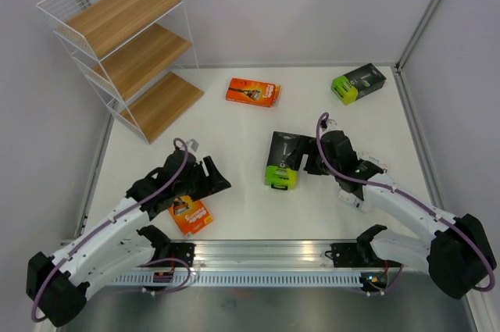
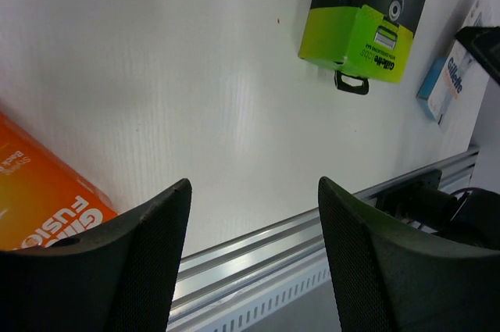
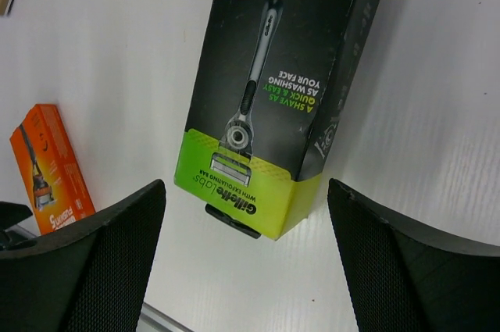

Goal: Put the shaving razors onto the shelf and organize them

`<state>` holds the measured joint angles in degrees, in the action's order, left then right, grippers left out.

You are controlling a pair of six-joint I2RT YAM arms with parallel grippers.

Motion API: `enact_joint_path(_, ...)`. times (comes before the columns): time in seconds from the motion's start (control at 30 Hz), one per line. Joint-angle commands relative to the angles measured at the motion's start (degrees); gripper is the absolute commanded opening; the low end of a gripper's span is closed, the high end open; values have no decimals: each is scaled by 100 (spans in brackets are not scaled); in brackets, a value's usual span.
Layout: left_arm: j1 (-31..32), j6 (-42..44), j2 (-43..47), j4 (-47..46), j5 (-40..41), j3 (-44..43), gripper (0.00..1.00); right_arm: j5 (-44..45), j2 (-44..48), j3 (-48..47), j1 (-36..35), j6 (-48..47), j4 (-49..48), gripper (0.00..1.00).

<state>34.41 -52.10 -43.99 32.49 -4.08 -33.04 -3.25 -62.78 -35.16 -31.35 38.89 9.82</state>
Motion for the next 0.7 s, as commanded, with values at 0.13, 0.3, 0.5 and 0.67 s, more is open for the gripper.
enact_joint_path(0.13, 618, -555, -427, -1060, 451, -116, 69, 658, -155, -316, -11, -216, -156, 90)
enact_joint_path(0.3, 742, -1065, -268, -2420, 602, 506, 69, 877, -366, -492, -11, -22, -358, 92)
enact_joint_path(0.5, 1076, -1505, -584, -2914, 1021, 632, 66, 1413, -507, -773, -11, -31, -148, 94)
enact_joint_path(0.67, 1612, -1979, -822, -3626, 1576, 912, 66, 1642, -393, -747, -2, 118, 19, 95)
